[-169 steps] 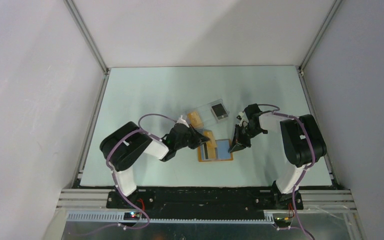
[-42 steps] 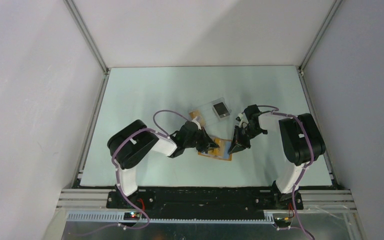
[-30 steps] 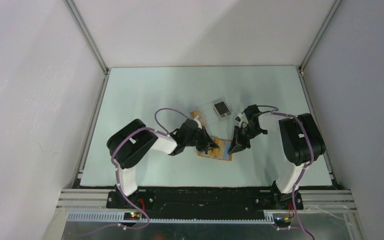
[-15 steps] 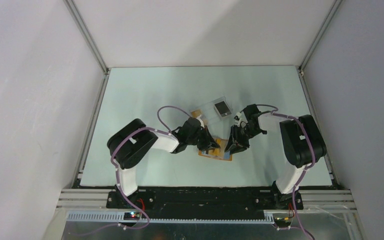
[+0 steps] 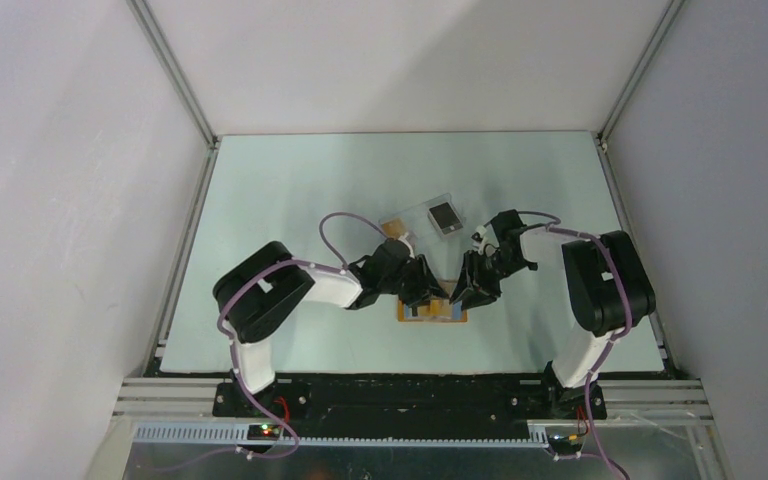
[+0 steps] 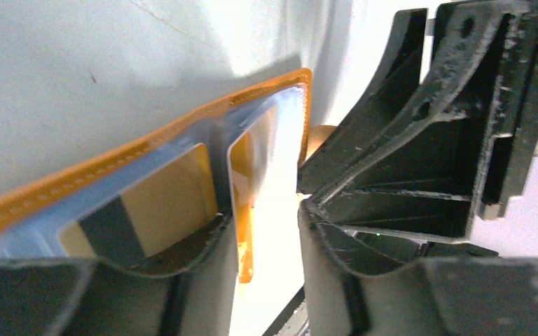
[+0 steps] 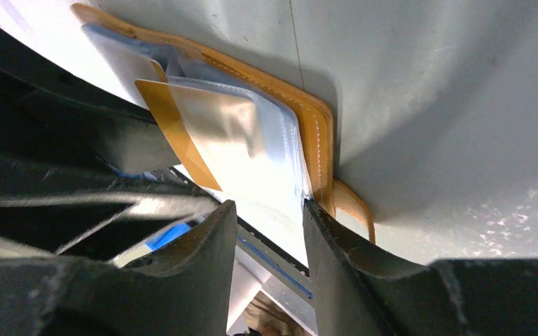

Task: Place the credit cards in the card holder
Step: Insert the credit card into the card holder.

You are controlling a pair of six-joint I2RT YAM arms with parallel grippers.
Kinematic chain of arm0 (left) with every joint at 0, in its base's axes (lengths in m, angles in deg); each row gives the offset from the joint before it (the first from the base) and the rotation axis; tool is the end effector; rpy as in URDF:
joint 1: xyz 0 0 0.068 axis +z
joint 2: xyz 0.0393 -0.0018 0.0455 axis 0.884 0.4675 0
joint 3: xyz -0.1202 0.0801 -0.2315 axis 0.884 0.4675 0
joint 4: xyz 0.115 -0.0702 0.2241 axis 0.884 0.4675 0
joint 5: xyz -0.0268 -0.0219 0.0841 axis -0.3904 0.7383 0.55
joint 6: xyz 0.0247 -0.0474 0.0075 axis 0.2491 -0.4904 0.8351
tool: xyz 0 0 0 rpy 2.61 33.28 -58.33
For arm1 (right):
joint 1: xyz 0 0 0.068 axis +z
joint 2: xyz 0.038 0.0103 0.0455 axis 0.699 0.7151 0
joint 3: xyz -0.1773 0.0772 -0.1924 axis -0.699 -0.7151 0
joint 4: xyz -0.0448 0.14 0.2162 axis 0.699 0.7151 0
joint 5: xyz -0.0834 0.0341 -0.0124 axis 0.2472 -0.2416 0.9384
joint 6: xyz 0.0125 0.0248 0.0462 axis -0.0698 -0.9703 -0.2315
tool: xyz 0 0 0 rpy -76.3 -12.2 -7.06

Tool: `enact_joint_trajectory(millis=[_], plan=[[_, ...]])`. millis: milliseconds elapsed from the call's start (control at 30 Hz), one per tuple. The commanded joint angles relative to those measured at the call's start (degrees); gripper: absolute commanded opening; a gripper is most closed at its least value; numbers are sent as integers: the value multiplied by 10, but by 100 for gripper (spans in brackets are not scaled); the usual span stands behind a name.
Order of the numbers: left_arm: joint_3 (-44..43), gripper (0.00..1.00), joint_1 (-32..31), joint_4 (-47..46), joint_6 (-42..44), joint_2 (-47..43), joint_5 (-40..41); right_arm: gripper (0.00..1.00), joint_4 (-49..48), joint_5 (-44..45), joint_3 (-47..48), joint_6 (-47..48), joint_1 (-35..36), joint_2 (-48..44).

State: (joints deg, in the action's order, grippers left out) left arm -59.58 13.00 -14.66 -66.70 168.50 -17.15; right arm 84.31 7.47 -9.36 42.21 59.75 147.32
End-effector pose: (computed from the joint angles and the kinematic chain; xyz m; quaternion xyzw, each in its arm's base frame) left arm 0.2262 -0.2780 0.1176 -0.0439 0.8882 -0.4393 0.1271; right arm 0.2721 0.0990 0.1260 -0.0106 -0.9358 -0.3506 0.0362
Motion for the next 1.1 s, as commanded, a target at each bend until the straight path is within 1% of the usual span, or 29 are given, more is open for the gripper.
enact_joint_trajectory(millis=[0,67,167,200,333,500,800,933,1067], plan=[[4,48,-8,35,13,-50,25,45,-17,34,-20,5,-7,-8],[1,54,-8,75,26,-63,41,46,-16,35,-20,7,-8,-8],[-14,58,-8,135,48,-86,70,46,-15,39,-21,6,-8,-8],[-26,59,-8,168,61,-88,83,46,-15,39,-21,6,-8,-7],[-64,62,-9,237,84,-84,90,46,-15,41,-21,6,-8,-6],[-96,62,-12,285,102,-71,99,45,-14,41,-21,7,-8,-4],[-137,62,-20,287,94,-31,64,46,-15,41,-20,8,-8,-2],[-153,59,-26,278,85,-14,44,46,-14,41,-21,9,-9,-2],[-153,55,-26,249,60,-13,34,45,-14,39,-21,10,-9,-2]])
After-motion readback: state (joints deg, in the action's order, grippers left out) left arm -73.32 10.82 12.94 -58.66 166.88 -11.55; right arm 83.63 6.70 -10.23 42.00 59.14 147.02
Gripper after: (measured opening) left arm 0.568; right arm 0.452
